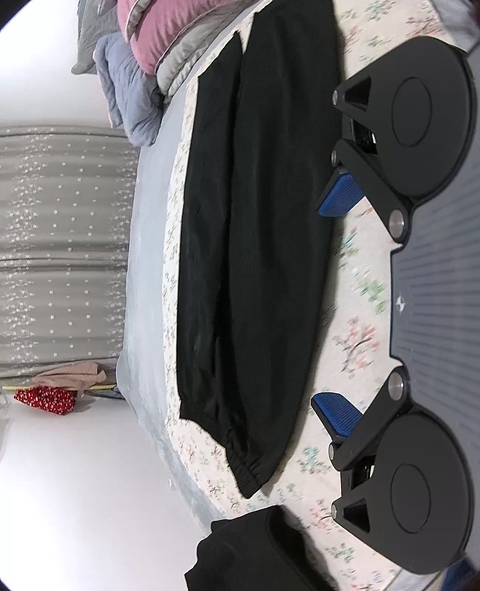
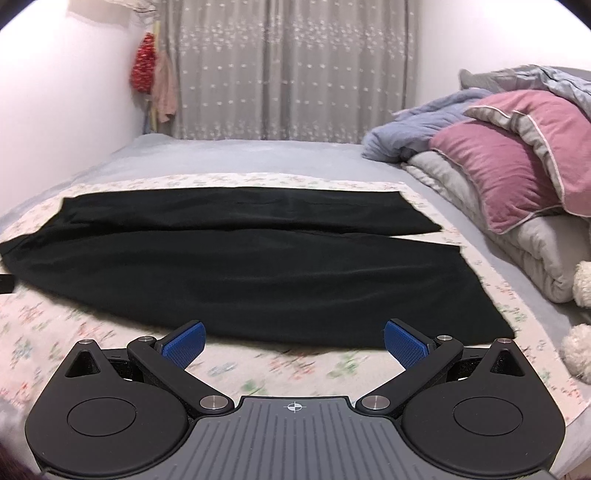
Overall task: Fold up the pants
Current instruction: 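Lower the right tool onto the pant leg hems and close on them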
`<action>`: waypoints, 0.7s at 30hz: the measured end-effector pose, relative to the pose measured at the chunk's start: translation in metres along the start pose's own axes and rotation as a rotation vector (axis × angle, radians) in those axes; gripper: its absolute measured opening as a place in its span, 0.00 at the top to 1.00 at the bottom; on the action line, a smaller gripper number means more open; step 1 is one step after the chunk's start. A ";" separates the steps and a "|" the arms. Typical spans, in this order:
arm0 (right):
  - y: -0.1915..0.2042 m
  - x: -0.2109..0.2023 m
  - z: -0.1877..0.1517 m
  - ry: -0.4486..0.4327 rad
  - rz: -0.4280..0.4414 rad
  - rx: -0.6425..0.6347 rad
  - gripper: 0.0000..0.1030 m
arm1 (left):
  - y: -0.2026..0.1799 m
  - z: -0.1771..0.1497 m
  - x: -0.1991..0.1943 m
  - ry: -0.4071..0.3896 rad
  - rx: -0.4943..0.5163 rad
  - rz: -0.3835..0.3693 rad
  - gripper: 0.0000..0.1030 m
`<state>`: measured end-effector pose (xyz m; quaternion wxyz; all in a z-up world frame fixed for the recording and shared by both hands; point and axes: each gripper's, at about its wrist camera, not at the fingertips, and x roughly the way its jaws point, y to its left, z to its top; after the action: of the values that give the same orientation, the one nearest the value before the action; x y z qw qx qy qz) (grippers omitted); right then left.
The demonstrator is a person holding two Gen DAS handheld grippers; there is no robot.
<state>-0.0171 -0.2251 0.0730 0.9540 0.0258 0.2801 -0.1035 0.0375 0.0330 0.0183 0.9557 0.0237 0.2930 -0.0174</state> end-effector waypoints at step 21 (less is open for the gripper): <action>-0.118 0.150 0.092 0.216 0.031 0.356 0.00 | 0.119 0.112 0.135 0.082 -0.256 0.036 0.08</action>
<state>0.1299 -0.3774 0.0705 0.9003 0.2092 0.3577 -0.1332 0.2178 0.1425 0.0391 0.9382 -0.0924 0.3313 0.0381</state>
